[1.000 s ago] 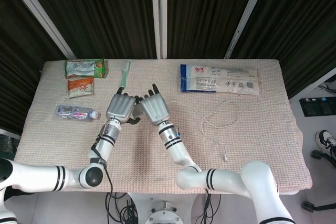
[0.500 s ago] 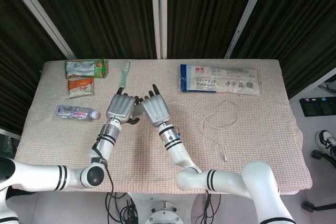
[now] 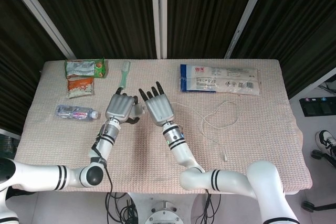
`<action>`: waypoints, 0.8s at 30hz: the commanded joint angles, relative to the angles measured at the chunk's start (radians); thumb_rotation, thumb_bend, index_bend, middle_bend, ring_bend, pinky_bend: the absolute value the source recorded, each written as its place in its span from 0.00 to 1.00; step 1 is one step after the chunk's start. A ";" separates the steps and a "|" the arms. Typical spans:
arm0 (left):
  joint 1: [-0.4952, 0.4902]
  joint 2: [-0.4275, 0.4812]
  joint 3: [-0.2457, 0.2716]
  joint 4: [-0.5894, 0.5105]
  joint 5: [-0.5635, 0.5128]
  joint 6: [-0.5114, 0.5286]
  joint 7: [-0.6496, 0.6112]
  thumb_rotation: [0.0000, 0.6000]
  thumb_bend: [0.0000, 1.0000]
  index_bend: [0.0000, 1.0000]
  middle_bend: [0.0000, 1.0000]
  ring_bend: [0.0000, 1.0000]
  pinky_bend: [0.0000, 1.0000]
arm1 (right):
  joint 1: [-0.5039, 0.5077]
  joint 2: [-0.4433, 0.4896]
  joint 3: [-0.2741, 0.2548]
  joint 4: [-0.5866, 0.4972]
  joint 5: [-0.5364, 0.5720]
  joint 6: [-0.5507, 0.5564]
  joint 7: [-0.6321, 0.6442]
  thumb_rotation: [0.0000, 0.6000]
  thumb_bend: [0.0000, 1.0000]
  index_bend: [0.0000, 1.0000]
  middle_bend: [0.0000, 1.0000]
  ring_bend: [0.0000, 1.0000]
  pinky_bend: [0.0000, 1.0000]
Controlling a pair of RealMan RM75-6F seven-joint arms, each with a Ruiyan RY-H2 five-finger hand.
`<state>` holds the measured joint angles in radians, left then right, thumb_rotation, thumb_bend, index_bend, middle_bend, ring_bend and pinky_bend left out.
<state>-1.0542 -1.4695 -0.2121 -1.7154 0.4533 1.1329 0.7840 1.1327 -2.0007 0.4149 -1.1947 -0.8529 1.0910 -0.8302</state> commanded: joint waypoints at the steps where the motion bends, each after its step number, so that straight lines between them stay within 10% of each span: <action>1: 0.014 -0.009 0.015 0.020 0.022 -0.009 -0.022 0.83 0.22 0.47 0.48 0.31 0.11 | -0.022 0.032 -0.008 -0.036 0.006 0.008 -0.003 1.00 0.00 0.06 0.24 0.11 0.02; 14: 0.133 -0.027 0.105 0.123 0.172 -0.095 -0.201 1.00 0.18 0.23 0.24 0.10 0.07 | -0.189 0.293 -0.102 -0.290 0.023 0.035 0.023 1.00 0.00 0.05 0.22 0.09 0.01; 24: 0.387 0.180 0.202 0.057 0.511 0.186 -0.420 1.00 0.15 0.22 0.23 0.09 0.04 | -0.448 0.665 -0.233 -0.565 -0.193 0.137 0.307 1.00 0.08 0.05 0.19 0.08 0.05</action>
<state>-0.7588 -1.3612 -0.0543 -1.6514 0.8612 1.2230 0.4508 0.7861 -1.4620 0.2408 -1.6668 -0.9472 1.1823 -0.6459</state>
